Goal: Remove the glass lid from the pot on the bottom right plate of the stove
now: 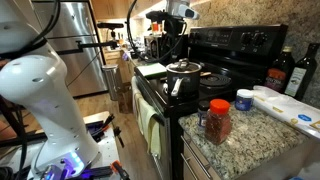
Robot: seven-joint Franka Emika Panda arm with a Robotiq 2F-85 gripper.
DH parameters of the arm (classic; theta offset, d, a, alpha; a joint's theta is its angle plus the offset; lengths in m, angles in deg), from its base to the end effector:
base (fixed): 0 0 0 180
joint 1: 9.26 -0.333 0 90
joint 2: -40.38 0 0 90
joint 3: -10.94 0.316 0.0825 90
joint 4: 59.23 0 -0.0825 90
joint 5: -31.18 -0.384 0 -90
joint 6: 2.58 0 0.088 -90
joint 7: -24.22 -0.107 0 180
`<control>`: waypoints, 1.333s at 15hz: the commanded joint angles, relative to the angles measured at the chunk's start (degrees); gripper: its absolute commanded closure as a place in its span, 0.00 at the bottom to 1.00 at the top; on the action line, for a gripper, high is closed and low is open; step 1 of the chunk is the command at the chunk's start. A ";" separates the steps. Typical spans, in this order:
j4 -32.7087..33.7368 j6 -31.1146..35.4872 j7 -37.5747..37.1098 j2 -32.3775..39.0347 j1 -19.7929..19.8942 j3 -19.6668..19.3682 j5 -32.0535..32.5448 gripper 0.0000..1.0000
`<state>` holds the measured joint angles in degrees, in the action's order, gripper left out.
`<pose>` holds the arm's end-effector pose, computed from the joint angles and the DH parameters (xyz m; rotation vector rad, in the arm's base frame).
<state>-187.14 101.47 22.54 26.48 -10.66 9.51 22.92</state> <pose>0.4570 0.0112 0.4589 -2.9882 0.1134 0.2640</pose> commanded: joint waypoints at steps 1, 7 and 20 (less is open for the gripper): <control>0.09 -0.12 0.10 0.03 0.51 0.46 -0.09 0.00; 3.67 0.44 -0.50 3.80 -0.91 3.00 1.46 0.00; 14.81 5.12 -1.71 16.56 -1.87 5.52 8.00 0.00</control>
<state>-174.95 106.48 22.20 39.82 -12.08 15.00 29.37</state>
